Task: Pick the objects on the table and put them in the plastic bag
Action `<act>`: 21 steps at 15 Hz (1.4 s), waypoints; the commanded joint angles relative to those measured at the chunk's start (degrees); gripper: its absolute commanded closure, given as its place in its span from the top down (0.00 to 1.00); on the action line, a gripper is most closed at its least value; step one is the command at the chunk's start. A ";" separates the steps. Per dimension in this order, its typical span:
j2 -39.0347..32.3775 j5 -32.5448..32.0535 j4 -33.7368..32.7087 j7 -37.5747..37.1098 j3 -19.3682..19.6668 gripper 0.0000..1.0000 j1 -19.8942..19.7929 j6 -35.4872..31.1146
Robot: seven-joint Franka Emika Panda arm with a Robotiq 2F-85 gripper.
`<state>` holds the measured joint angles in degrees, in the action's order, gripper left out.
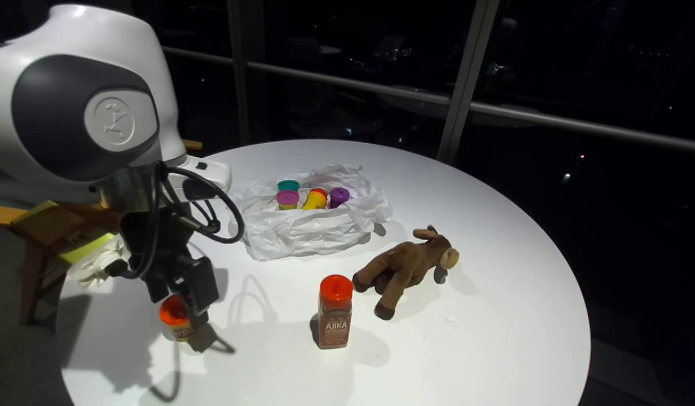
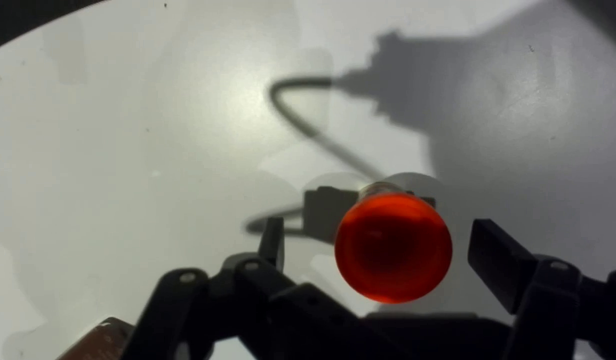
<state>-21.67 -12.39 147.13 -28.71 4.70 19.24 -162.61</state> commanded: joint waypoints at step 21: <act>-3.64 -4.01 -33.30 -2.36 0.24 0.28 -2.45 22.17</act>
<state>-19.19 -18.12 122.16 -33.19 7.99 19.82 -141.80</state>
